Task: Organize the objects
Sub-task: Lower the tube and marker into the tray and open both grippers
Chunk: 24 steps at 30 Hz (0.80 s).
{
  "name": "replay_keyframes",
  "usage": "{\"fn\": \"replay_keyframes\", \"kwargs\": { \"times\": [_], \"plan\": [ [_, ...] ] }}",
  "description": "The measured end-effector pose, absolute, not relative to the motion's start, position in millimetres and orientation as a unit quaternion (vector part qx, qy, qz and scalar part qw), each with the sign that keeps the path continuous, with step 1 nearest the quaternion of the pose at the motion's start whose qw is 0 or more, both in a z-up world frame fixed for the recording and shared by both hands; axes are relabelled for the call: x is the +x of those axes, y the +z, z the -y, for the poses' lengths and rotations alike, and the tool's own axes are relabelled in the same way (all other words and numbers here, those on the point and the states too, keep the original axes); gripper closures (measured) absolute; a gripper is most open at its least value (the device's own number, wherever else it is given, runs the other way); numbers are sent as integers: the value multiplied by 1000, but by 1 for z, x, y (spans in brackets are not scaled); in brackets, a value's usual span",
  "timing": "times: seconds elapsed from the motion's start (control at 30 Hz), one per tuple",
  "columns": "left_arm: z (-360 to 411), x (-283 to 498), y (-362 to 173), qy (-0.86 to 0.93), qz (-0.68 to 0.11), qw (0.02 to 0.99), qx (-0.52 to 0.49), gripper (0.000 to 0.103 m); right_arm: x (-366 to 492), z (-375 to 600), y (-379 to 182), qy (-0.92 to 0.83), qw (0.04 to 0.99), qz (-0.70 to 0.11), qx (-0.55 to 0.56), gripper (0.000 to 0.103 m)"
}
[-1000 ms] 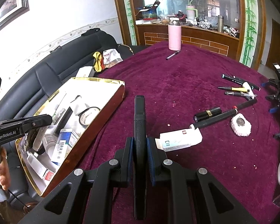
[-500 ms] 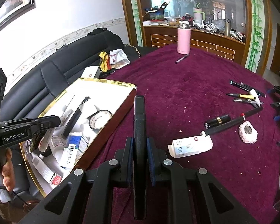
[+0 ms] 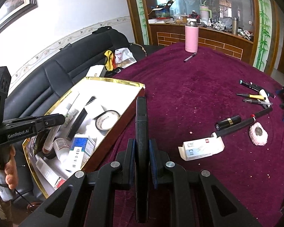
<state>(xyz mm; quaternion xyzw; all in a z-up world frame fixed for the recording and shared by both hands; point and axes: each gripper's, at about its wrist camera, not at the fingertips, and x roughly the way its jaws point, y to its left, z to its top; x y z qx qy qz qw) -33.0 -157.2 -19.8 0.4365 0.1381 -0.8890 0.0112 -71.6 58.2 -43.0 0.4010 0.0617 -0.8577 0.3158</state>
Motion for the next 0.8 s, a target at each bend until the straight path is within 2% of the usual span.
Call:
{"fn": "replay_keyframes", "kwargs": {
  "times": [0.8],
  "plan": [
    [235, -58, -25, -876, -163, 60, 449, 91, -61, 16, -36, -814, 404, -58, 414, 87]
  ]
}}
